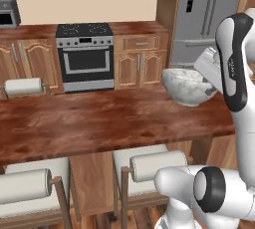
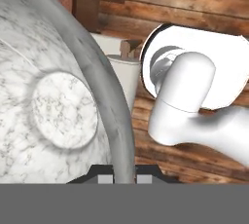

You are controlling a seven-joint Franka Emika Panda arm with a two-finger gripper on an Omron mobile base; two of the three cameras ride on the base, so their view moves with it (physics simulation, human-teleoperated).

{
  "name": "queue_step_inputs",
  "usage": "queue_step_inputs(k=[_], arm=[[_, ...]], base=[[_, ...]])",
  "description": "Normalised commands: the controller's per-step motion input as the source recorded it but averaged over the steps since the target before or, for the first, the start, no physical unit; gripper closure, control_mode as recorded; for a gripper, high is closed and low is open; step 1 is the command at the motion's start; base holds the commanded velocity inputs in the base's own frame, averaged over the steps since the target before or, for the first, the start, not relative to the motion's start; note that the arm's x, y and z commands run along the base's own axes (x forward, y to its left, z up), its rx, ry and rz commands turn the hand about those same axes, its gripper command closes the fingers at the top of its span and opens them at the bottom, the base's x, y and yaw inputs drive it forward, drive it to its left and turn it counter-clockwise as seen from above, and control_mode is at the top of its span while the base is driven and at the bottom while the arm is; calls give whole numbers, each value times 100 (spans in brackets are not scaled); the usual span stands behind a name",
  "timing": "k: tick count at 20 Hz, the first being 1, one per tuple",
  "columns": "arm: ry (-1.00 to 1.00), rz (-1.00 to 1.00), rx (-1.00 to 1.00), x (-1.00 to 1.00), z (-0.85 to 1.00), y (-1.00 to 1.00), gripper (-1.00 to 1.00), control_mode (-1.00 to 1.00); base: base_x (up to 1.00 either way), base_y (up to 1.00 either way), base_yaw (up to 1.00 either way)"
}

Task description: Pick up the bowls from the cabinet and place each bowl in front of a stool on the dining counter.

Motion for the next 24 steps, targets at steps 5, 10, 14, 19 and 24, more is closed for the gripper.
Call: queue_step_inputs(k=[5, 10, 14, 19, 24], arm=[[-1, 0, 0, 92, -52, 17, 100, -100], [-6, 2, 0, 100, -89, 33, 100, -100], [-14, 5, 0, 100, -99, 18, 100, -100], [0, 0, -1, 100, -65, -1, 100, -100], [1, -3, -13, 91, -40, 0, 100, -100]], base=[[0, 0, 0], [0, 0, 0], [0, 0, 0], [0, 0, 0], [0, 0, 0]])
